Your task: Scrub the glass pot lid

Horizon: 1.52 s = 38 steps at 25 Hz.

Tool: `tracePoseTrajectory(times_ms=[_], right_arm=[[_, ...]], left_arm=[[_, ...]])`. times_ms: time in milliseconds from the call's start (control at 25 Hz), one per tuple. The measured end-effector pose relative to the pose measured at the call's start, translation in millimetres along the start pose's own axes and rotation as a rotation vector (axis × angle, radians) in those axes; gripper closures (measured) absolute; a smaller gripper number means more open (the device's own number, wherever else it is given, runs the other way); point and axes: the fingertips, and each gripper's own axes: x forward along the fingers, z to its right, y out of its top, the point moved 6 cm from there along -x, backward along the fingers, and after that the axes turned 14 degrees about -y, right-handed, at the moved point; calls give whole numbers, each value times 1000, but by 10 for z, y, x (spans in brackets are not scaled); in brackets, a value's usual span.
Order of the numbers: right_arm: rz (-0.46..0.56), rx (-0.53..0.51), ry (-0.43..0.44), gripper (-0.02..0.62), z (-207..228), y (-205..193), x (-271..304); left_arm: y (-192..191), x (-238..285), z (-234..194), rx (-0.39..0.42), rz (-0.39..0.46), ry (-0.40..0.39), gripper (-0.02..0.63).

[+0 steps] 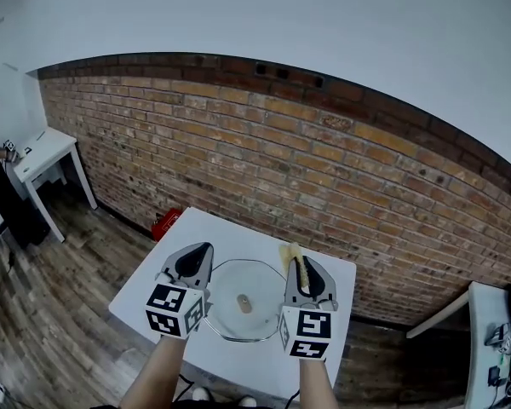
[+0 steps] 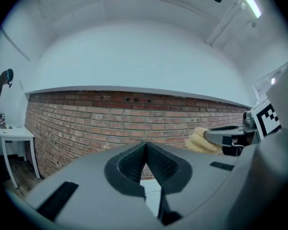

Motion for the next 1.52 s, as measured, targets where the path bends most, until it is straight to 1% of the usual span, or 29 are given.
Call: tracePoseTrajectory(times_ms=[240, 400, 520, 880, 1080, 1520], right_arm=[[53, 30, -16, 537, 38, 203, -59], [50, 68, -16, 537, 59, 196, -71], [48, 74, -26, 537, 66, 182, -62], [56, 69, -35, 537, 33, 204, -7], [51, 79, -37, 537, 31, 185, 0], [53, 83, -46, 537, 41, 174, -3]], left_arm=[[170, -38, 0, 24, 40, -12, 597], [187, -69, -5, 41, 49, -12, 597], [196, -58, -22, 43, 53, -16, 597], [191, -4, -74, 43, 46, -37, 596], [185, 1, -91, 35, 44, -39, 596], [158, 12, -77, 43, 30, -46, 597]])
